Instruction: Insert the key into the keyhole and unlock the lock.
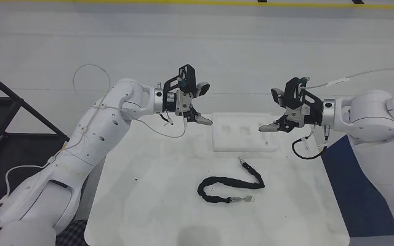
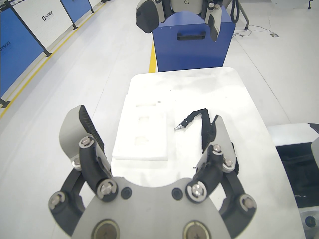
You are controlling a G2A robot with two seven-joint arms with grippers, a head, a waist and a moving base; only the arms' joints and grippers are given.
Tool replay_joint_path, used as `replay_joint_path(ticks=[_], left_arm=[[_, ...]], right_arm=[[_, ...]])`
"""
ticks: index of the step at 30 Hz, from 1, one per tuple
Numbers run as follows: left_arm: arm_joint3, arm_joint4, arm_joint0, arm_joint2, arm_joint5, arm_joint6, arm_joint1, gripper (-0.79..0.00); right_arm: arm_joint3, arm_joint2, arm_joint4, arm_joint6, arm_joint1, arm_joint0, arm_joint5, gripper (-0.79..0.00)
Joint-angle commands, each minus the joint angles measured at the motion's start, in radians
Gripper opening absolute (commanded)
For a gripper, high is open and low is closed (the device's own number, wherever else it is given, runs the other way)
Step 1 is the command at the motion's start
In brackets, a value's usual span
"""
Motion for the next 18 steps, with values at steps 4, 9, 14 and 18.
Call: replay_joint_path(ticks=[4, 9, 14, 18], left_arm=[[0.019, 0.008, -0.008, 0.013, 0.0, 0.03, 0.007, 0.0], [0.019, 0.008, -0.008, 0.013, 0.0, 0.031, 0.007, 0.0], [0.019, 0.008, -0.008, 0.013, 0.0, 0.03, 0.007, 0.0], [0.019, 0.008, -0.008, 0.013, 0.0, 0.03, 0.007, 0.0]], right_arm=[[0.0, 0.0, 0.0, 0.0, 0.0, 0.0, 0.0, 0.0], [0.0, 0.0, 0.0, 0.0, 0.0, 0.0, 0.0, 0.0], [0.0, 0.0, 0.0, 0.0, 0.0, 0.0, 0.0, 0.0], [0.0, 0.0, 0.0, 0.0, 0.0, 0.0, 0.0, 0.0]])
